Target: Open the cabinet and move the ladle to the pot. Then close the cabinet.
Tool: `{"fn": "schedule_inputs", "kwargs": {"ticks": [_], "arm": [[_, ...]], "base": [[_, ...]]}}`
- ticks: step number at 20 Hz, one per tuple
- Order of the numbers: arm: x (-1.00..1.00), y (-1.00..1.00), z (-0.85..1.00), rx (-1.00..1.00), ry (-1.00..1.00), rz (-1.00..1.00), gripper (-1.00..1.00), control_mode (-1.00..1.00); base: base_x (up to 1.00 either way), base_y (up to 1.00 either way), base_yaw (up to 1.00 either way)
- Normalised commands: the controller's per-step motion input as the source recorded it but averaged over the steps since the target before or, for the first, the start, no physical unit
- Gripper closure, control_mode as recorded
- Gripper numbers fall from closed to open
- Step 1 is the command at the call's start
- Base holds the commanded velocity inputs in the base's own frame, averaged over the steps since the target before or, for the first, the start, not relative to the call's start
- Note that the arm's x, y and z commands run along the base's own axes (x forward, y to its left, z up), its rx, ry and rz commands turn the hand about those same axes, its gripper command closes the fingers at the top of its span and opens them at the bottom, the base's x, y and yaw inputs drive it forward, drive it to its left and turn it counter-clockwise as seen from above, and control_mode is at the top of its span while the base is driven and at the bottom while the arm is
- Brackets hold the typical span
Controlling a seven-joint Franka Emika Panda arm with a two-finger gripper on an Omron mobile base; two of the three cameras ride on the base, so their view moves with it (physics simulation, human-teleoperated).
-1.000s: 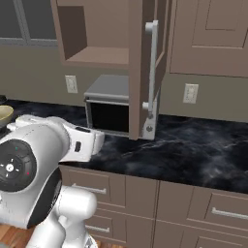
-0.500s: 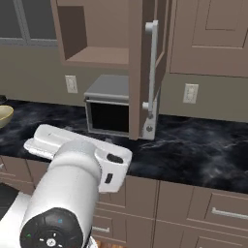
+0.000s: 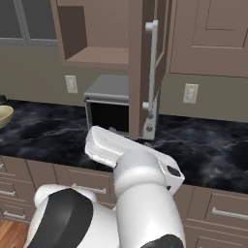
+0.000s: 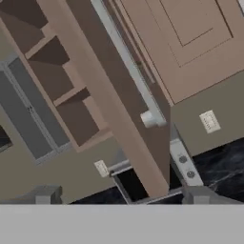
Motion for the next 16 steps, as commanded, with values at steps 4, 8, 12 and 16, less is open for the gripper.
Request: {"fn": "schedule_inputs", "kwargs": {"ticks": [4, 8, 12, 16], "arm": [[0.2, -0.62, 0.0, 0.22, -0.03, 0.1, -1.0, -1.0], [0.72, -0.53, 0.0, 0.23, 0.0, 0.09, -1.0, -1.0], [0.98, -0.38, 0.0, 0.25, 0.0, 0.09, -1.0, -1.0], [1.0, -0.22, 0.0, 0.25, 0.0, 0.08, -1.0, -1.0]], "base": [[0.0, 0.0, 0.0], [0.0, 0.0, 0.0], [0.0, 0.0, 0.0], [0.0, 0.0, 0.0]]}}
